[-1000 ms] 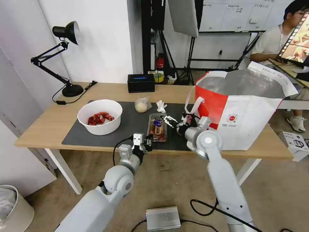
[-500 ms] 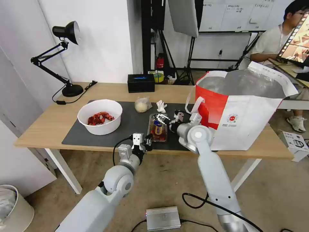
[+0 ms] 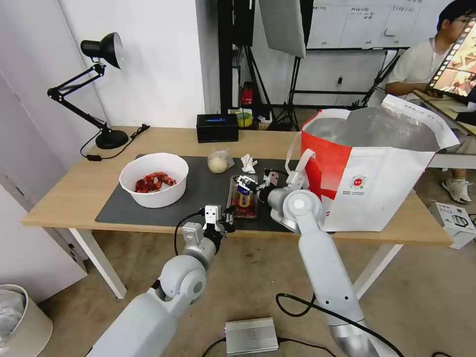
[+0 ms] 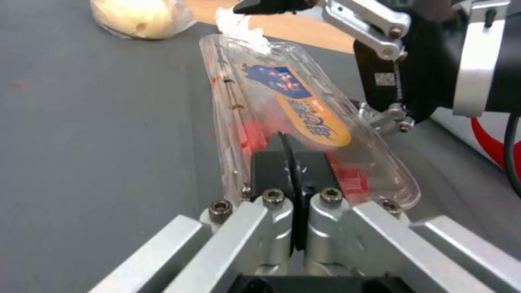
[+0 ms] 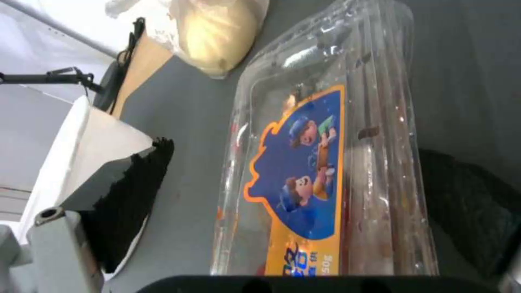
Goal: Pick up the trash from the table and place it into the takeout bag.
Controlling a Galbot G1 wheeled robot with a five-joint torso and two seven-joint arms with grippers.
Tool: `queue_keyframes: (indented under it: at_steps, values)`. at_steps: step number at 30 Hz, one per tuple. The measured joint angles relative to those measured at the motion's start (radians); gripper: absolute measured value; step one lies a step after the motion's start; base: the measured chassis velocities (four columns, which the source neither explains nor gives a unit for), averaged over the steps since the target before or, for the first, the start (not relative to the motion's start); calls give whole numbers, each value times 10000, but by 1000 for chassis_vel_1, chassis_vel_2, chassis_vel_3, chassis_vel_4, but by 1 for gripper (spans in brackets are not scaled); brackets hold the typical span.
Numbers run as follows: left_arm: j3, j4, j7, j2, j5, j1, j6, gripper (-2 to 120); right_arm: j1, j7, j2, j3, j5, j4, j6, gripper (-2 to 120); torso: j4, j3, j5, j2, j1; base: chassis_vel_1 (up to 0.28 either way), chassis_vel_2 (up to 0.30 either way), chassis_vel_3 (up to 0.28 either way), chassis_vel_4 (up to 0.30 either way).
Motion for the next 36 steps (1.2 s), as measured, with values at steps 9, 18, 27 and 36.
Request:
queue_keyframes:
  at_steps: [9, 18, 27, 36]
  values:
    - [-23, -23, 7, -83, 36, 97, -41, 0, 58, -38, 28, 16, 9, -164, 2, 100, -1, -1, 0, 1, -1, 0, 0, 0, 0]
    - [-29, -22, 29, -93, 46, 140, -183, 0, 58, -86, 112, 41, -57, -291, 14, 90, -4, -2, -1, 1, -3, 0, 0, 0, 0]
    - [-48, -22, 28, -72, 50, 136, -195, 0, 51, -112, 104, 1, -71, -311, 9, 61, 2, 2, 1, -2, 1, 0, 0, 0, 0]
    - [-34, 2, 8, -119, 54, 88, -198, 0, 60, -118, 81, -25, -77, -269, 3, 28, 1, 2, 1, -3, 1, 0, 0, 0, 0]
